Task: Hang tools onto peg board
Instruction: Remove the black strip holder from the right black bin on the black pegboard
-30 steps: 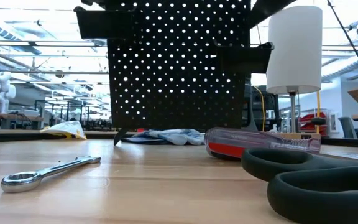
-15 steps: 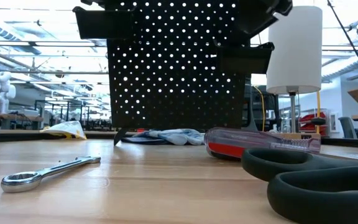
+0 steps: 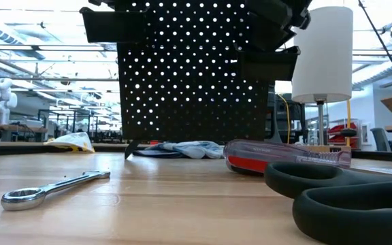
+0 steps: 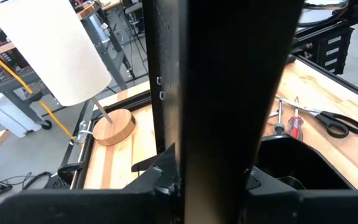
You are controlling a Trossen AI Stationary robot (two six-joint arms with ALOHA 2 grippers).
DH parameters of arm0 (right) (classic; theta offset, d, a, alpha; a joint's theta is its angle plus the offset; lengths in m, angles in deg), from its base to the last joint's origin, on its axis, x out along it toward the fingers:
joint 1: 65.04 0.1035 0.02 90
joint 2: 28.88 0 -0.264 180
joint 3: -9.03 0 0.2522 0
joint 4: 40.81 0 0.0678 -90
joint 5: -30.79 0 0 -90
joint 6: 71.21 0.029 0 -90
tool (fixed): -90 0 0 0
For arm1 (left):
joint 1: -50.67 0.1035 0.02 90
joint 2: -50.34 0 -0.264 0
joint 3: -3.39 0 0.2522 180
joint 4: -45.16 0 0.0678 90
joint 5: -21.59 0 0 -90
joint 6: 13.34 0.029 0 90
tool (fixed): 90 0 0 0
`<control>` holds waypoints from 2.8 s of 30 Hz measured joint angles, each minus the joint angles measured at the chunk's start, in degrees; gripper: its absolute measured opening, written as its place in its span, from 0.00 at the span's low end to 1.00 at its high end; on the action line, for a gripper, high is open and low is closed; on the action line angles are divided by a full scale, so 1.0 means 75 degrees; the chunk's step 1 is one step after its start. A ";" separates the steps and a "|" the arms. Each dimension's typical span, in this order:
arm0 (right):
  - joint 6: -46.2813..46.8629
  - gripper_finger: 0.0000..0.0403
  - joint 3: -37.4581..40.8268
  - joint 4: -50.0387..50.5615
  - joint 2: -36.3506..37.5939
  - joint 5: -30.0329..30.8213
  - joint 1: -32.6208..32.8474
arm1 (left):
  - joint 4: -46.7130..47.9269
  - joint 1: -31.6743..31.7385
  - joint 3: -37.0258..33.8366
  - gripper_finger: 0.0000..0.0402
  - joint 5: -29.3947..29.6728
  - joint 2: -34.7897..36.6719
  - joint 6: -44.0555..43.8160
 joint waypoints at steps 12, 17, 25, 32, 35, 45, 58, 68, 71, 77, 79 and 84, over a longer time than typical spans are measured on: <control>-0.0090 0.54 -0.0003 -0.0105 -0.0249 -0.0361 -0.0265 | 0.0006 0.0000 0.0003 0.16 -0.0009 0.0006 -0.0023; -0.0090 0.55 -0.0023 -0.0106 -0.0511 -0.0221 -0.0389 | 0.0027 0.0000 0.0003 0.16 -0.0013 0.0009 -0.0023; -0.0284 0.48 -0.0029 -0.0125 -0.0536 -0.0551 -0.0550 | 0.0024 0.0000 0.0003 0.16 -0.0013 0.0009 -0.0031; -0.0353 0.27 -0.0023 -0.0184 -0.0551 -0.0825 -0.0597 | 0.0021 -0.0003 0.0003 0.16 -0.0017 0.0009 -0.0026; -0.0397 0.24 -0.0020 -0.0198 -0.0551 -0.0811 -0.0594 | 0.0018 0.0000 0.0003 0.16 -0.0015 0.0009 -0.0030; -0.0613 0.24 -0.0004 -0.0301 -0.0567 -0.0653 -0.0485 | 0.0024 0.0000 0.0003 0.16 -0.0038 0.0006 -0.0022; -0.1191 0.24 -0.0634 0.0000 -0.0597 -0.0084 -0.0214 | -0.0144 0.0000 -0.0003 0.16 0.0259 0.0003 -0.0386; -0.1352 0.24 -0.1370 0.0666 -0.0583 0.0067 -0.0186 | -0.0301 0.0000 -0.0006 0.16 0.0734 -0.0003 -0.0986; -0.1358 0.24 -0.1564 0.0865 -0.0583 0.0071 -0.0183 | -0.0413 0.0001 -0.0006 0.16 0.0758 -0.0003 -0.1058; -0.1552 0.24 -0.1802 0.0955 -0.0580 0.0029 -0.0180 | -0.0581 0.0006 -0.0020 0.20 0.0928 -0.0017 -0.1148; -0.1642 0.24 -0.1844 0.0953 -0.0580 0.0012 -0.0180 | -0.0613 0.0006 -0.0017 0.20 0.0940 -0.0010 -0.1136; -0.1833 0.24 -0.1979 0.0990 -0.0571 0.0003 -0.0180 | -0.0625 0.0003 -0.0017 0.21 0.0951 -0.0006 -0.1113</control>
